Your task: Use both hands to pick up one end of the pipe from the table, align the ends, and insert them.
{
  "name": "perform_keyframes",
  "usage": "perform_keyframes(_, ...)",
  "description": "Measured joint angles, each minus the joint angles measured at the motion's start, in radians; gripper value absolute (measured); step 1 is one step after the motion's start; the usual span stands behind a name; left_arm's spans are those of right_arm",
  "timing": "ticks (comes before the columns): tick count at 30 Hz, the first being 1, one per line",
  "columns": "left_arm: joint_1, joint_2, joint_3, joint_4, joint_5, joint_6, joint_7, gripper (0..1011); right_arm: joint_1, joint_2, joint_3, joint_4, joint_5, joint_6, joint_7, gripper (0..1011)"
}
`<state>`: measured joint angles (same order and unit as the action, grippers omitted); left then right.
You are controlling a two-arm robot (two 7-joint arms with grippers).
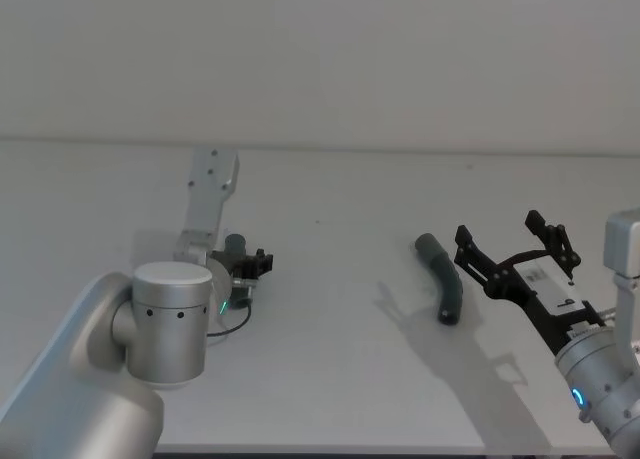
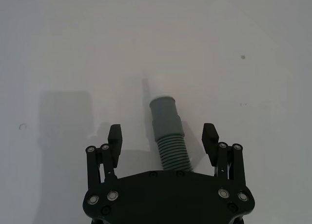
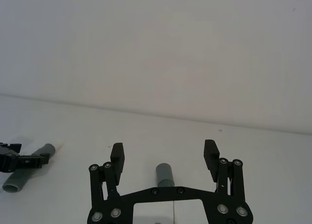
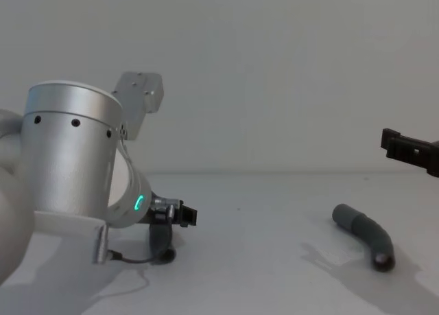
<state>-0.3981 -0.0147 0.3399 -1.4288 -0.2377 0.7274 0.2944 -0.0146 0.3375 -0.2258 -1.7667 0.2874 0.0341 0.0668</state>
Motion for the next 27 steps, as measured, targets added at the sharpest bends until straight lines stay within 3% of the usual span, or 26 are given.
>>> perform_keyframes(25,-0.012,-0.019,-0.015,0.04,0.006,0.014,-0.02,1000,0.0,0.0,0.0,0.0,0.0,0.0,0.0,1001)
perform_keyframes(27,-0.012,-0.021,-0.016,0.041,0.006,0.014,-0.021,967,0.0,0.0,0.0,0.0,0.0,0.0,0.0,1001)
